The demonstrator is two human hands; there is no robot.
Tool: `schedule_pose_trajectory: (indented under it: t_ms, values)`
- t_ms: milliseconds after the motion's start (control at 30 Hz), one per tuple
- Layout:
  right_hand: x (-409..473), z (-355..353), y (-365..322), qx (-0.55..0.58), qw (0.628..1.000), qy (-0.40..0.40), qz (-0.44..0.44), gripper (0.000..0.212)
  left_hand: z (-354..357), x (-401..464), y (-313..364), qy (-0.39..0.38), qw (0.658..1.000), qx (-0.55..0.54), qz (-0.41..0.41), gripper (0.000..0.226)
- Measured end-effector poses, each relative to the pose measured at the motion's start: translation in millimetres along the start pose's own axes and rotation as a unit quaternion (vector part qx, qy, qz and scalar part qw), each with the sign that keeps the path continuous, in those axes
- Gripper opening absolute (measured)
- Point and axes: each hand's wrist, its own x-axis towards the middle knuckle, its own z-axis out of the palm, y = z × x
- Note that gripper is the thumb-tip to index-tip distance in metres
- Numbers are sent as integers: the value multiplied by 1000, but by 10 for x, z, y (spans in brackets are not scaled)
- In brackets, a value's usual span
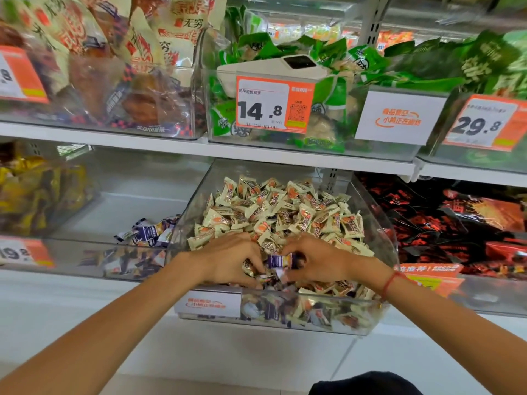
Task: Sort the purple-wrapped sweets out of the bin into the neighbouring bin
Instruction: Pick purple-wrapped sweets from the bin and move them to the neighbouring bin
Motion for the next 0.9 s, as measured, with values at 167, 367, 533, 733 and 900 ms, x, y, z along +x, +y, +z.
schedule_pose_trajectory:
  t_ms: [167, 367, 533, 733, 900]
  values:
    - [-141, -165, -55, 232, 970, 59, 36, 33, -65, -235, -23, 80, 984, -151, -58, 43]
    - [-70, -234, -570, 319, 934, 162, -2, 33, -326, -798, -37, 332, 866, -353, -123, 29]
    - [433, -92, -1213, 257, 938, 213, -96, 31, -356, -1136, -425, 483, 801, -125, -329, 20]
    - [1290, 143, -1703, -70, 953, 275, -104, 30, -64, -1264, -866, 435, 799, -154, -384, 29]
    - [1433, -17, -1633, -139, 981, 121, -59, 30, 3, -1267, -925, 403, 819, -140, -384, 28]
